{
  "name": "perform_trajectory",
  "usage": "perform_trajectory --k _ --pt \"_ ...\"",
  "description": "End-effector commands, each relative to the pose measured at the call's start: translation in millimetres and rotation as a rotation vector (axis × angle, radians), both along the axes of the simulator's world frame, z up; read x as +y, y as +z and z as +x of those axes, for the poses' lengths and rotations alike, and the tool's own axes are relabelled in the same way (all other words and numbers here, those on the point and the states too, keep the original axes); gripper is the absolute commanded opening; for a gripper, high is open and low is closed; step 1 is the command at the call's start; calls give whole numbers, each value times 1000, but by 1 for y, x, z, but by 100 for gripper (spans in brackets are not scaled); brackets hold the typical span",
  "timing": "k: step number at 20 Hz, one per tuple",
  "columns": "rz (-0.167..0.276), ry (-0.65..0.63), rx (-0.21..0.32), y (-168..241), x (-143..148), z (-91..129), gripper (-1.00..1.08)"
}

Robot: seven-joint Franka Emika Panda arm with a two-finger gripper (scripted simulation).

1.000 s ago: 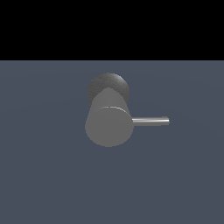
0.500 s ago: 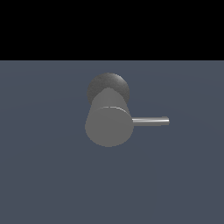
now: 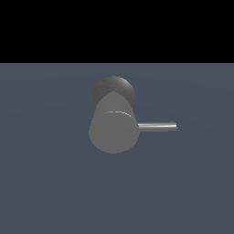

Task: Turn on the faucet by rotating a designated handle.

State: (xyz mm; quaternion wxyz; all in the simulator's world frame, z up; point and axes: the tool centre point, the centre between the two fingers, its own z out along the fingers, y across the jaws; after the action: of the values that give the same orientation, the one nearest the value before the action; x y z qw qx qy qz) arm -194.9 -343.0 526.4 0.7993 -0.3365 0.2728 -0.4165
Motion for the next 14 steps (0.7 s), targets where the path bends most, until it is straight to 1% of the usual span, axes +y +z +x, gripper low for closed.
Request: perform_trajectory --k 1,5,8,11,14 --pt "112 -20 29 -33 -14 10 -100" --pt "285 -42 90 -90 -27 27 -100" --pt "411 -50 149 -137 -28 40 -100" --pt "534 -51 218 -186 -23 53 -100" --pt "652 -45 296 -236 -9 64 -100"
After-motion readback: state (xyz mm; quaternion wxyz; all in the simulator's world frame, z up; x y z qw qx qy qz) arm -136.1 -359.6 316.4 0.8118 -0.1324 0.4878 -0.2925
